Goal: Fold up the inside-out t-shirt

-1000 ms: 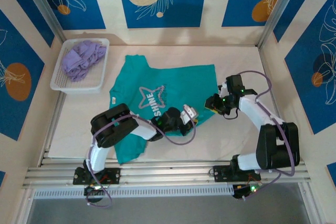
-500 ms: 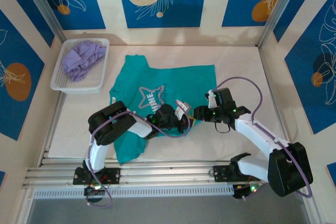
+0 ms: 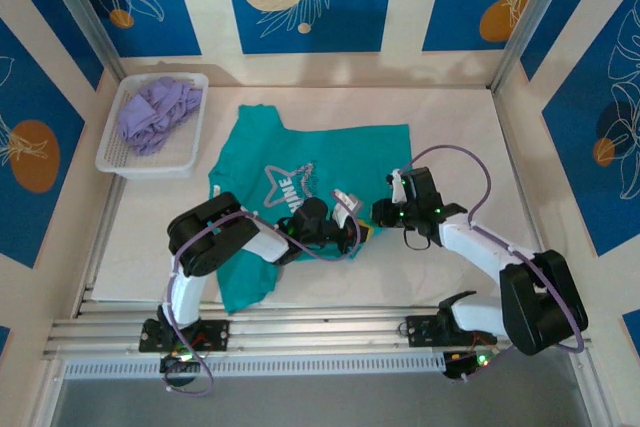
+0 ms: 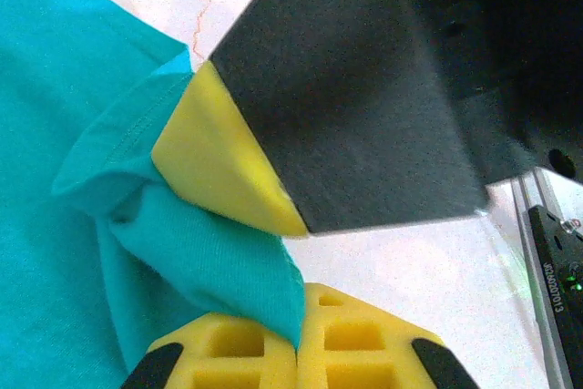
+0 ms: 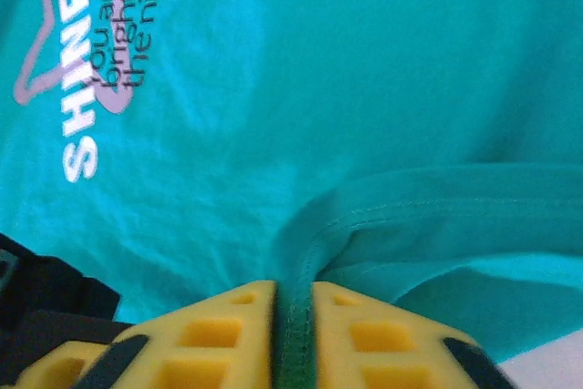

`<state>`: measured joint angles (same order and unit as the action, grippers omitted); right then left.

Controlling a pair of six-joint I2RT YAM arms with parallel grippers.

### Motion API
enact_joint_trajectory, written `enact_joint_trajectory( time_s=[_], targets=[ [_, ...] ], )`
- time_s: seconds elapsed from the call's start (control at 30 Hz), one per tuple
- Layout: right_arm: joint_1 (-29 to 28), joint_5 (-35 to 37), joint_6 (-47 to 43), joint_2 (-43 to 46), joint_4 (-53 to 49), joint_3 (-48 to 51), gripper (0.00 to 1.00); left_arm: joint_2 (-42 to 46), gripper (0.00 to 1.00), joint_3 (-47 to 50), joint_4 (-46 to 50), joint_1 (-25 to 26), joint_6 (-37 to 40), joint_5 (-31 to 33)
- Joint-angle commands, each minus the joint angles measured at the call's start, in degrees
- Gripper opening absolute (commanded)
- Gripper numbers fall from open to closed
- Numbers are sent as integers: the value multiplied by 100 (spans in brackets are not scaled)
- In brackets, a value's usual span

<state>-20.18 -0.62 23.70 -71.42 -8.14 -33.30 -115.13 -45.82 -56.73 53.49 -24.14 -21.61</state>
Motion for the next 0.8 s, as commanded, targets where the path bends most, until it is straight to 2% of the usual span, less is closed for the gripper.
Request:
enact_joint_trajectory(
  time_s=[0.0,0.03,0.23,0.47,0.53,0.67,0.77],
  targets=[
    [5,303,-117,4,67,-227,5,31,0,64,-238,-82,-74,-201],
    [24,390,-145,29,-26,-260,0,17,0,73,-238,-84,-80,-189],
    [410,291,-159,338,-836,-535,0,-77,0,125,-297,-135,0,-207],
    [1518,-1706,-1,306,-1899,-964,0,-169,0,69,-139,-145,327,-329],
    [1673,-1923,-69,89,-2213,-1188,0,-171,0,32,-29,-146,436,-371],
    [1682,-768,44,-334,-2533,-1589,2,-172,0,-57,63,-145,533,-528],
    [1619,-46,160,-439,-2506,-1706,15,-157,0,-58,40,-146,498,-537]
  ],
)
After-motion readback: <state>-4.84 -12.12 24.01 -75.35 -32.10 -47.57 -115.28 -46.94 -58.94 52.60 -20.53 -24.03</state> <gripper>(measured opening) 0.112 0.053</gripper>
